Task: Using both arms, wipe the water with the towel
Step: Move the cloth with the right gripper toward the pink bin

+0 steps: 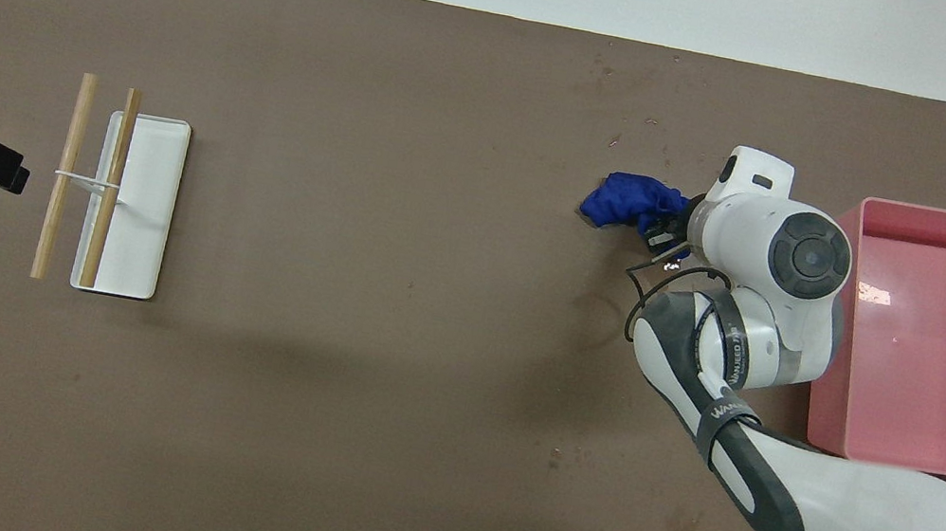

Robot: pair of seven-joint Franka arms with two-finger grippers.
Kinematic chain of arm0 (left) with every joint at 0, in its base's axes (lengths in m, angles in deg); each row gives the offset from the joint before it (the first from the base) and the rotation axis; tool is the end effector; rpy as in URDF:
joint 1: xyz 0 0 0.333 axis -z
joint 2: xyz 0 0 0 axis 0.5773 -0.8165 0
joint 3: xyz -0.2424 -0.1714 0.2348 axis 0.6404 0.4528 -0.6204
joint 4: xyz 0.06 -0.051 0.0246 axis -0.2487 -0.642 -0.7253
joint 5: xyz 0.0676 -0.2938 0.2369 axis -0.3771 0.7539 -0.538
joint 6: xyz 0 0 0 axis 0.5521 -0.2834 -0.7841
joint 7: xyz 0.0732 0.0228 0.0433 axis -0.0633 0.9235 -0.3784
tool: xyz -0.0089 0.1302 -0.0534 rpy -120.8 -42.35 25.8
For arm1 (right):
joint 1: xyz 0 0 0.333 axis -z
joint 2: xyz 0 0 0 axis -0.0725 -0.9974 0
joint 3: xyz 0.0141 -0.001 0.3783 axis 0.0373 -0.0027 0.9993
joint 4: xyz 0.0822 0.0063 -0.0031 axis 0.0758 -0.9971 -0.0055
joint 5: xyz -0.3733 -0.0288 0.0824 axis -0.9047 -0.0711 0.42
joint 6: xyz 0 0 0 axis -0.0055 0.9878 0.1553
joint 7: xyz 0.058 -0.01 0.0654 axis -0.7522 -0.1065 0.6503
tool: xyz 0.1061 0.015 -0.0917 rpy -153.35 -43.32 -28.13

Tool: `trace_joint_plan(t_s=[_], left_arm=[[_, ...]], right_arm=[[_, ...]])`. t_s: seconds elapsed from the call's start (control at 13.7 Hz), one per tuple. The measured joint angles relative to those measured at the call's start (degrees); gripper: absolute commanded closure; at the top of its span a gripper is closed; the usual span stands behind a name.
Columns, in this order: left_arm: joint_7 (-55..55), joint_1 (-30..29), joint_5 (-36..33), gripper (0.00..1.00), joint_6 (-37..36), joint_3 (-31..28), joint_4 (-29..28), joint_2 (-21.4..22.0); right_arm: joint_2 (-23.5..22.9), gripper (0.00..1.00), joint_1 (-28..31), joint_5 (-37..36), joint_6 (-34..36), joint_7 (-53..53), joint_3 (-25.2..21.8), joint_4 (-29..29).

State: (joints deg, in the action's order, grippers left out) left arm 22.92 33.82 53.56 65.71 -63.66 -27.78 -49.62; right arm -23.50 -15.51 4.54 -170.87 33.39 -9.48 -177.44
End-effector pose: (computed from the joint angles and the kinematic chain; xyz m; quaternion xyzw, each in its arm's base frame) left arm 0.5264 -0.0275 0.6526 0.9953 -0.0947 -0.0152 0.0117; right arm 0.6757 0.1267 0.3230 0.9416 0.2919 0.1625 0.0415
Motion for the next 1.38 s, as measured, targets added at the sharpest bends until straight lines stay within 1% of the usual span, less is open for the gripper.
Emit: trace_joint_plan(t_s=[0.15, 0.44, 0.58, 0.73, 0.87, 1.09, 1.38], left_arm=[[0.00, -1.79, 0.00, 0.00, -0.04, 1.71, -0.04, 0.00], [0.00, -1.95, 0.00, 0.00, -0.21, 2.25, -0.11, 0.00], [0.10, -1.51, -0.11, 0.00, -0.41, 2.42, -0.11, 0.00], [0.05, 0.50, -1.14, 0.00, -0.65, 1.67, -0.06, 0.08], [-0.33, 1.29, -1.41, 0.00, -1.03, 1.17, -0.04, 0.43], [-0.36, 0.70, -1.00, 0.00, -1.31, 0.46, -0.04, 0.68], [-0.35, -0.48, -0.31, 0.00, -1.45, 0.20, -0.37, 0.74]], right_arm=[[-0.27, 1.00, 0.89, -0.06, -0.33, 3.03, 0.06, 0.26], [-0.33, 1.00, 1.00, -0.03, -0.33, 3.02, 0.25, -0.21], [-0.82, 1.00, 1.10, 0.07, -0.32, 0.58, 0.20, -2.09], [-0.83, 1.00, 1.18, 0.40, 0.01, -2.65, 0.41, -2.69], [-0.23, 1.00, 1.22, 2.53, 3.11, -5.48, 0.96, -2.69], [1.20, 1.00, 1.18, 5.97, 10.10, -10.80, 3.08, -2.88], [2.22, 1.00, 1.11, 6.50, 12.74, -19.30, 6.22, -3.95]])
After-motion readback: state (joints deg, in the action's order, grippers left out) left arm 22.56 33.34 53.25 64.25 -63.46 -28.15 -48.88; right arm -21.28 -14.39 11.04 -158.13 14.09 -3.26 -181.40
